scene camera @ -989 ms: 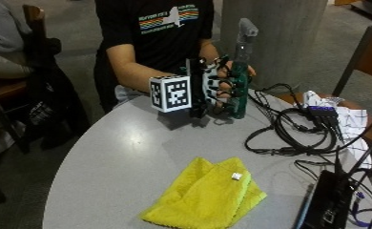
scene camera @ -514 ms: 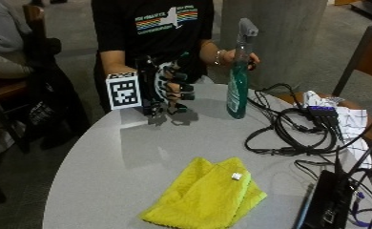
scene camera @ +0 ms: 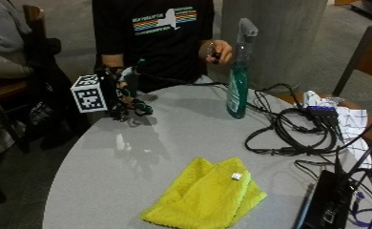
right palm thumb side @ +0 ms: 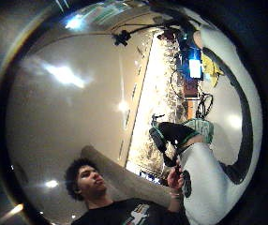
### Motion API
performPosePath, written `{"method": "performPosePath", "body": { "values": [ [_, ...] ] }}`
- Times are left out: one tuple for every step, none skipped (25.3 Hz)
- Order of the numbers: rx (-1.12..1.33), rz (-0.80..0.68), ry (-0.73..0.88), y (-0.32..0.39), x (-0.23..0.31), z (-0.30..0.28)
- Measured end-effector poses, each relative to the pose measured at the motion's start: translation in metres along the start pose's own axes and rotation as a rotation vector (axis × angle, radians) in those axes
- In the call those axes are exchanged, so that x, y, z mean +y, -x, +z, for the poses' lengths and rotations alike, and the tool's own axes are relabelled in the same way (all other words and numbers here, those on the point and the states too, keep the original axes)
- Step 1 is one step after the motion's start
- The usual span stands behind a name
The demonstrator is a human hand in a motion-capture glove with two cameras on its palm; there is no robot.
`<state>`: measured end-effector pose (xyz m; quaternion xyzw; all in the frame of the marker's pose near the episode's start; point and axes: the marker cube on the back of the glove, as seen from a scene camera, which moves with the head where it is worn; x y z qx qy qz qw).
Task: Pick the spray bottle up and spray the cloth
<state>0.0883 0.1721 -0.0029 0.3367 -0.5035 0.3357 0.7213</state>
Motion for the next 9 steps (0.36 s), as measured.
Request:
{"method": "performPosePath", "body": {
  "values": [
    [-0.038, 0.027, 0.0, 0.0, 0.002, -0.004],
    [-0.079, 0.053, 0.004, 0.0, 0.004, -0.007],
    [-0.115, 0.072, 0.011, 0.0, 0.006, -0.009],
    [-0.142, 0.085, 0.019, 0.0, 0.009, -0.01],
    [-0.158, 0.093, 0.026, 0.001, 0.01, -0.011],
    [-0.166, 0.099, 0.031, 0.001, 0.012, -0.01],
    [-0.169, 0.104, 0.032, 0.002, 0.012, -0.01],
    [-0.171, 0.109, 0.032, 0.003, 0.012, -0.009],
    [-0.172, 0.111, 0.032, 0.003, 0.011, -0.008]
  ]
}}
